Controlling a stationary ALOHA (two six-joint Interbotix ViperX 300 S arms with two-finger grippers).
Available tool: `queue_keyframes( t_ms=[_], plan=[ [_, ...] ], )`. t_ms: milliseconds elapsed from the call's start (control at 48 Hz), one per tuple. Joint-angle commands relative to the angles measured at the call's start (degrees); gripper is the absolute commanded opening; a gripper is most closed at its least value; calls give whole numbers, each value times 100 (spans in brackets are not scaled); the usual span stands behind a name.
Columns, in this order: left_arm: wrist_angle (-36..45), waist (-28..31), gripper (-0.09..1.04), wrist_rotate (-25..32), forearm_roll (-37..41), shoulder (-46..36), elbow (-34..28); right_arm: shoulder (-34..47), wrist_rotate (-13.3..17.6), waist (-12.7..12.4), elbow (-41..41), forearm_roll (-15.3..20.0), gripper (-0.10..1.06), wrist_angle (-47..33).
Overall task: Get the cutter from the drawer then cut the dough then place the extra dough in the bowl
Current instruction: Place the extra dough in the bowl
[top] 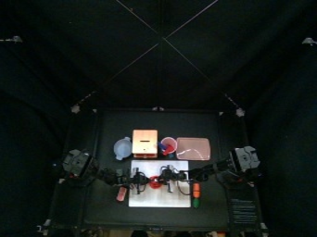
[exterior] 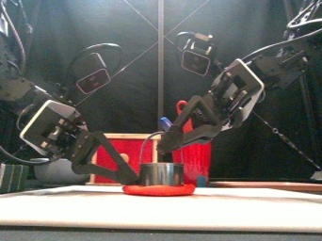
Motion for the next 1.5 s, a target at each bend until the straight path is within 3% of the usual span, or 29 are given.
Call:
queue_keyframes(
  t_ms=[21,396,625,917,1229,1333,1500],
  plan=[
    [-18,9,49,0,0,-62,-79,-404,9,-53,-132,-44,48,-35],
    [-18,9,49,0,0,-88,-79,-765,0,-185,-62,-141,48,-35],
    [-18,9,49,9,0,-132,-79,-1318,70,-202,492,-97,48,-9],
    [-18,0,49,53,114,-580,-70,-1354,88,-193,1160,475,48,378],
    [9,35,49,53,281,-809,-70,-1081,88,-193,1257,510,49,642],
    [141,141,53,44,272,-773,-88,-1037,88,-202,1222,492,49,896],
    [703,396,74,62,290,-773,-299,-1090,62,-202,1151,475,53,1151]
  ],
)
